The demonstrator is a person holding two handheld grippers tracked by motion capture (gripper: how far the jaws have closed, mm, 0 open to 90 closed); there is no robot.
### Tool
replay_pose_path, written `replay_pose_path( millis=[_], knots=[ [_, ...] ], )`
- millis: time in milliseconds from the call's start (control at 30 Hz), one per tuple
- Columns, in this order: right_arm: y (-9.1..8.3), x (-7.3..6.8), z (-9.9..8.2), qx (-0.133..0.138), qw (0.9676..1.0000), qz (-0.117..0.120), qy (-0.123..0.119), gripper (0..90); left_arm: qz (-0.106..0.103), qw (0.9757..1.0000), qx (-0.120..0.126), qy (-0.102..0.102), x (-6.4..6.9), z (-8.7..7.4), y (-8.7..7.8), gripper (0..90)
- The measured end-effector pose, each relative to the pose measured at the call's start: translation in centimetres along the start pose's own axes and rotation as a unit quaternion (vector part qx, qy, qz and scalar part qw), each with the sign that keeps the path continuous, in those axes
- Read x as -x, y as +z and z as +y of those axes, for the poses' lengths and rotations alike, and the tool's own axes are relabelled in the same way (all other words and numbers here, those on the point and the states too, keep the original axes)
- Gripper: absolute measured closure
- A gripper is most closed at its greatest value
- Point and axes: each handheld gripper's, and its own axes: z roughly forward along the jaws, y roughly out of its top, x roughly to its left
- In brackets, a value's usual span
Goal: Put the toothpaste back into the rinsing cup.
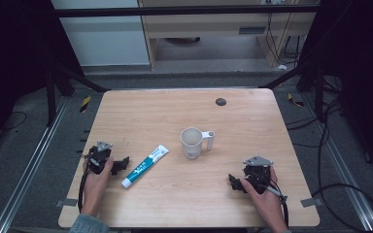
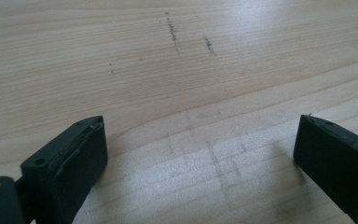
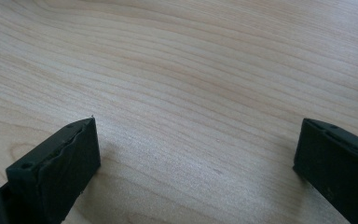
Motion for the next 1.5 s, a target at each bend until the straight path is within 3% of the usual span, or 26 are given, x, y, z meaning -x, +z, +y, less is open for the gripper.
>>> replay_pose_path(
  millis=[100, 233, 267, 367, 400, 533, 600, 700, 800, 1033, 1067, 1100, 1133, 1233, 1400, 1500],
  knots=[
    [0.1, 0.0, 0.1, 0.001, 1.0, -0.001, -0.002, 0.4, -0.007, 0.9999, 0.014, -0.006, -0.2, 0.0, -0.5, 2.9],
    [0.1, 0.0, 0.1, 0.0, 1.0, -0.002, -0.002, 0.8, -0.006, 0.9996, 0.029, 0.0, 0.1, 0.0, -1.5, 3.1],
    [0.1, 0.0, 0.1, 0.001, 1.0, 0.001, -0.005, 0.9, -0.014, 0.9994, 0.03, 0.01, 0.5, 0.1, -1.9, 3.1],
    [0.1, 0.0, 0.1, 0.001, 1.0, 0.001, -0.006, 0.9, -0.019, 0.9992, 0.032, 0.017, 1.0, 0.3, -2.4, 3.4],
    [0.1, 0.0, 0.1, 0.001, 1.0, 0.001, -0.005, 0.9, -0.024, 0.9986, 0.034, 0.032, 1.5, 0.8, -3.0, 3.4],
    [0.1, 0.0, 0.1, 0.001, 1.0, 0.0, -0.005, 0.9, -0.043, 0.9975, 0.032, 0.046, 2.5, 1.9, -4.0, 3.7],
    [0.1, 0.0, 0.1, 0.001, 1.0, -0.002, -0.002, 0.8, -0.043, 0.9969, 0.018, 0.064, 3.3, 2.7, -4.8, 3.8],
    [0.1, 0.0, 0.1, 0.001, 1.0, -0.003, -0.003, 0.7, -0.045, 0.9964, 0.009, 0.072, 3.6, 3.1, -5.3, 3.4],
    [0.1, -0.1, 0.1, 0.0, 1.0, -0.001, 0.0, 0.7, -0.057, 0.9941, -0.02, 0.09, 4.2, 4.1, -5.8, 3.4],
    [0.2, 0.0, 0.1, 0.001, 1.0, -0.003, -0.002, 0.6, -0.051, 0.9922, -0.046, 0.103, 5.3, 5.5, -5.9, 4.8],
    [0.1, -0.1, 0.1, 0.001, 1.0, -0.001, 0.002, 0.5, -0.051, 0.9898, -0.055, 0.121, 6.1, 6.0, -5.8, 4.8],
    [0.1, -0.1, 0.1, 0.001, 1.0, -0.001, 0.002, 0.5, -0.051, 0.9898, -0.055, 0.121, 6.1, 6.0, -5.8, 4.8],
    [0.2, -0.1, 0.1, 0.001, 1.0, -0.001, 0.0, 0.4, -0.053, 0.9873, -0.061, 0.137, 6.9, 6.4, -5.7, 4.8],
    [0.2, 0.0, 0.1, 0.002, 1.0, -0.001, -0.004, 0.4, -0.056, 0.9862, -0.064, 0.142, 7.8, 7.0, -5.7, 5.8],
    [0.2, 0.0, 0.1, 0.001, 1.0, 0.0, -0.002, 0.4, -0.061, 0.9809, -0.075, 0.169, 9.9, 8.7, -5.5, 6.1],
    [0.2, 0.0, 0.2, 0.001, 1.0, 0.0, -0.004, 0.4, -0.061, 0.9803, -0.076, 0.171, 10.3, 9.1, -5.4, 6.5]
  ],
)
